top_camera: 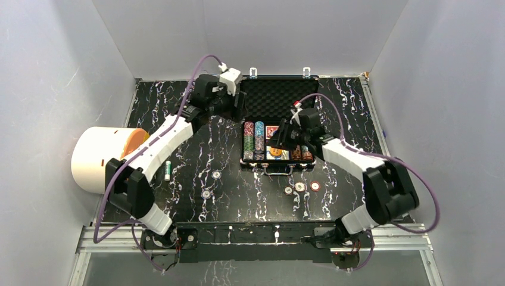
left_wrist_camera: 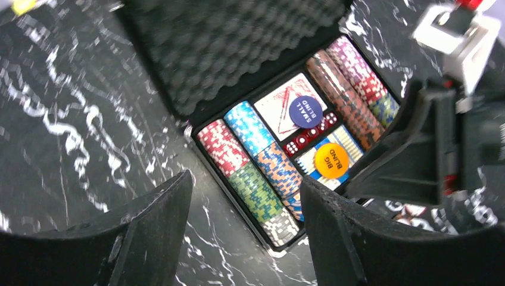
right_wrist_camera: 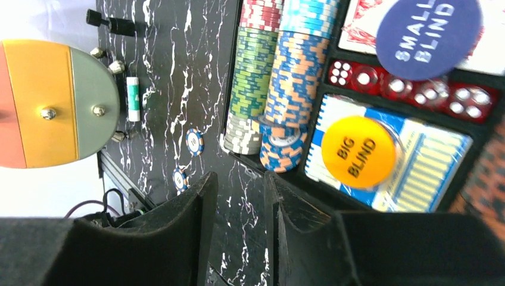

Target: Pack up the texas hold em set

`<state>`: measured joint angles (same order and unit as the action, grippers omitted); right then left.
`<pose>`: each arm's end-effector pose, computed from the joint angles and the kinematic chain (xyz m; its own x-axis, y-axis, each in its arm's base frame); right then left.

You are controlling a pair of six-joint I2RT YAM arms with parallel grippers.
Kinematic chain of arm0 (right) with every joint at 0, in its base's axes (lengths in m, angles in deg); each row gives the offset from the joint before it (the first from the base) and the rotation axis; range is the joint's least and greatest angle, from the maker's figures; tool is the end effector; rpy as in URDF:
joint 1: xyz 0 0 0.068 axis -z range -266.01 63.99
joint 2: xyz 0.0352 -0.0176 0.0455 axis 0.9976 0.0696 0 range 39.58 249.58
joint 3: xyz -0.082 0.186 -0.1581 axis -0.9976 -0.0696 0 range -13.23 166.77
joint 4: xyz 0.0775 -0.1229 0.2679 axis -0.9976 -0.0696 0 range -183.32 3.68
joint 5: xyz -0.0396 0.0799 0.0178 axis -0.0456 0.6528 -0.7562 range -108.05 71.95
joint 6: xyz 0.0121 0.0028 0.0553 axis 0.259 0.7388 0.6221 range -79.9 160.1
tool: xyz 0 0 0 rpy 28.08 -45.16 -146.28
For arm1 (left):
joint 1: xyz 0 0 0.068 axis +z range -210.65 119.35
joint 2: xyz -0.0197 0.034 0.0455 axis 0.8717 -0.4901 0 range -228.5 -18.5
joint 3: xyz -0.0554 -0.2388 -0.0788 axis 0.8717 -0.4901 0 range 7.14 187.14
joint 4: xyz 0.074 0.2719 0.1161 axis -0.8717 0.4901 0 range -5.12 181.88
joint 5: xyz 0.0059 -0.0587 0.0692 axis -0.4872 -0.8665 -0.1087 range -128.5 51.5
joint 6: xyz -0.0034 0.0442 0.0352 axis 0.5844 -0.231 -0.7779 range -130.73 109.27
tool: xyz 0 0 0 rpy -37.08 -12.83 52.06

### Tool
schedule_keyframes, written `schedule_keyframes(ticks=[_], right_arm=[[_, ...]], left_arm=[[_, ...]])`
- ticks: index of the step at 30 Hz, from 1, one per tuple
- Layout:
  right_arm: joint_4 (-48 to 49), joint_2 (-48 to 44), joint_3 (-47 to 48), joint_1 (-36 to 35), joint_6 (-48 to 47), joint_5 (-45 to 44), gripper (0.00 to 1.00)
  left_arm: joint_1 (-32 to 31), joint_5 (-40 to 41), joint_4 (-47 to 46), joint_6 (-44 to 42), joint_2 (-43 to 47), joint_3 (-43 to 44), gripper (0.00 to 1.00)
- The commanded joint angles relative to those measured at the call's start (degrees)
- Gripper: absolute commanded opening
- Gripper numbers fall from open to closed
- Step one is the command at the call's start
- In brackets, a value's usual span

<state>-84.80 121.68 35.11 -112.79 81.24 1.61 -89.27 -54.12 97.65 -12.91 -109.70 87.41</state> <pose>0.3111 0.1718 0.1881 -0.8049 0.2879 -0.5189 -0.1975 0.6946 0.6917 0.3677 -0.2128 0.3203 -0.3268 0.2200 -0.9191 0.6905 0.7196 -0.0733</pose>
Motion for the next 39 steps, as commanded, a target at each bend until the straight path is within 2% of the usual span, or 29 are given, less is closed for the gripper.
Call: schedule_keyframes(ticks=[1, 6, 9, 15, 18, 25, 29, 39], right_arm=[[2.4, 6.4, 7.7, -1.8, -2.0, 5.4, 0.42], [-9.0, 12.5, 16.9, -5.9, -7.5, -4.5, 0.42], [-16.6, 15.0, 21.4, -8.6, -11.7, -12.6, 0.44], [-24.4, 20.2, 26.0, -13.4, -15.7, -21.8, 0.44], [-27.3, 22.1, 27.8, -14.9, -15.9, -24.7, 0.41], [-26.0, 22.3, 27.3, -15.3, -15.5, -26.5, 0.32], [-24.4, 20.9, 26.5, -15.3, -15.2, -26.1, 0.32], [-22.1, 13.1, 25.2, -16.0, -16.4, -23.9, 0.49]], left_arm=[[1.3, 11.8, 8.3, 19.0, 4.9, -1.1, 0.65], [2.7, 10.6, 3.6, 22.6, 12.3, -12.7, 0.68], [3.1, 11.1, 3.7, 23.0, 15.3, -16.2, 0.69], [3.6, 23.3, 6.2, 24.3, 18.0, -18.6, 0.7], [3.9, 24.0, 6.0, 24.0, 18.2, -19.4, 0.71], [3.9, 21.3, 5.4, 23.2, 16.6, -20.3, 0.72], [3.9, 21.7, 5.5, 22.8, 16.3, -20.5, 0.72], [5.7, 22.2, 8.2, 27.3, 17.4, -20.9, 0.73]])
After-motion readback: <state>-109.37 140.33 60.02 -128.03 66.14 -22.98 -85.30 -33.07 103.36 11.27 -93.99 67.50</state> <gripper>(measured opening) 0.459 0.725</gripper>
